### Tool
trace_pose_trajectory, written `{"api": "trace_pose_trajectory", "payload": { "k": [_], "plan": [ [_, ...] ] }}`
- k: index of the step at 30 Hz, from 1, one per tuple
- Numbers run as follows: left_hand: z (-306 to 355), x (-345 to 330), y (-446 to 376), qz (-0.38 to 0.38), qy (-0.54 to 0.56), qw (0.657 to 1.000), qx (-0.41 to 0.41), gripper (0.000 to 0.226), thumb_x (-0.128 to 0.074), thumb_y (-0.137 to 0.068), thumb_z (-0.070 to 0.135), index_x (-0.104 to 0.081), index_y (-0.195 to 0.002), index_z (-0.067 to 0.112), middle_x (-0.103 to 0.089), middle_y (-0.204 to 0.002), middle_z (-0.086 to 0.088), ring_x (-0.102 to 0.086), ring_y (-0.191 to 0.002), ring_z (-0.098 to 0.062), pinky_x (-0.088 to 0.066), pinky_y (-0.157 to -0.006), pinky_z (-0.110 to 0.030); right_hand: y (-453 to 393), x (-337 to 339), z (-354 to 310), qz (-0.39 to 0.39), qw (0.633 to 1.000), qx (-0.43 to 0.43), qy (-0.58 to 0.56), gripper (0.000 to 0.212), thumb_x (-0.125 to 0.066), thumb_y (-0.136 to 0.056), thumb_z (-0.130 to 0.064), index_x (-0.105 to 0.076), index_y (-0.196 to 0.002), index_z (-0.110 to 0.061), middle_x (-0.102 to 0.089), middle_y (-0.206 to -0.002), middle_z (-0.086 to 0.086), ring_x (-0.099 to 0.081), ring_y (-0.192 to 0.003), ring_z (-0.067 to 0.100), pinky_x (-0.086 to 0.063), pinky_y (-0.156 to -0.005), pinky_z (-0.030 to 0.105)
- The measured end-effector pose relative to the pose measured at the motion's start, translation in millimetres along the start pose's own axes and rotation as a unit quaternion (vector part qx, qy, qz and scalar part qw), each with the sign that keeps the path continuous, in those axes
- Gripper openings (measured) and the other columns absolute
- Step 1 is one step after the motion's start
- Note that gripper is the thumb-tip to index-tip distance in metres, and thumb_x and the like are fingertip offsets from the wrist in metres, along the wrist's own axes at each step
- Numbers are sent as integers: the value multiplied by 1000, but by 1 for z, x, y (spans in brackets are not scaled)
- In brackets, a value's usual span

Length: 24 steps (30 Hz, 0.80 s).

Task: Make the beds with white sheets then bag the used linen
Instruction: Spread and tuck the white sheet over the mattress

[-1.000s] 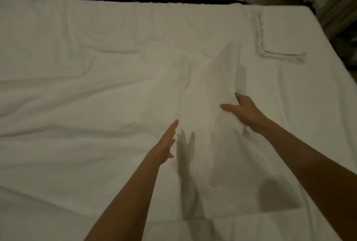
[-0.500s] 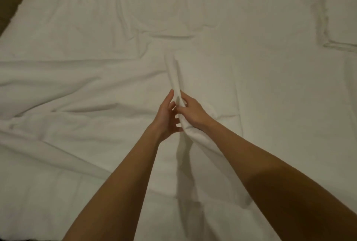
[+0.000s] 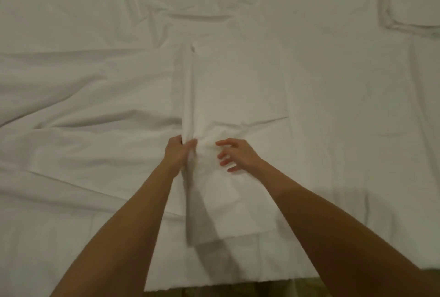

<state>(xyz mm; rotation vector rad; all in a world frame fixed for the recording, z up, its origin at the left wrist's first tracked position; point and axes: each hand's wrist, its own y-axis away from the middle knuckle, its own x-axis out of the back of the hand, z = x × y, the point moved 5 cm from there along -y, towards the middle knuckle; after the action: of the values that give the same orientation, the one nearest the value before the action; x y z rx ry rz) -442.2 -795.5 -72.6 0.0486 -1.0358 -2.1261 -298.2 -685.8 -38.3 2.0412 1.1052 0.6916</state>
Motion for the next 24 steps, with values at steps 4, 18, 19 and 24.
{"api": "trace_pose_trajectory", "payload": {
  "k": [4, 18, 19, 24],
  "plan": [
    [-5, 12, 10, 29, 67, 997, -7, 23, -67, -89, 16, -66, -110, 5, -67, -92, -9, -61, -85, -24, -49, -74, -32, 2, 59, 34, 163, 987, -8, 5, 15, -52, -92, -12, -66, -100, -14, -65, -83, 7, -58, -61, 14, -46, -54, 25],
    [-99, -1, 90, 5, 23, 994, 105, 48, -81, -75, 25, -64, -113, 2, -67, -114, -15, -63, -95, -29, -51, -84, -38, 103, 96, 212, 238, 926, -293, 23, 73, -54, -81, -70, -60, -99, 1, -65, -82, 14, -65, -79, 29, -51, -70, 34],
    [-112, -3, 101, 8, 23, 993, 113, 52, -82, -73, 24, -63, -115, 1, -67, -114, -15, -62, -97, -29, -51, -86, -38, 110, 92, 219, 228, 926, -300, -3, 76, -55, -80, -70, -63, -100, 2, -67, -84, 14, -65, -77, 28, -50, -68, 32],
    [-143, -27, 151, 13, 172, 976, 135, 48, -78, -77, 14, -56, -118, 3, -63, -104, -5, -61, -92, -21, -58, -60, -25, 120, 58, 227, 116, 900, -245, -342, 65, -69, -78, -56, -66, -109, 0, -71, -100, 12, -68, -87, 22, -50, -69, 29]
  ]
}}
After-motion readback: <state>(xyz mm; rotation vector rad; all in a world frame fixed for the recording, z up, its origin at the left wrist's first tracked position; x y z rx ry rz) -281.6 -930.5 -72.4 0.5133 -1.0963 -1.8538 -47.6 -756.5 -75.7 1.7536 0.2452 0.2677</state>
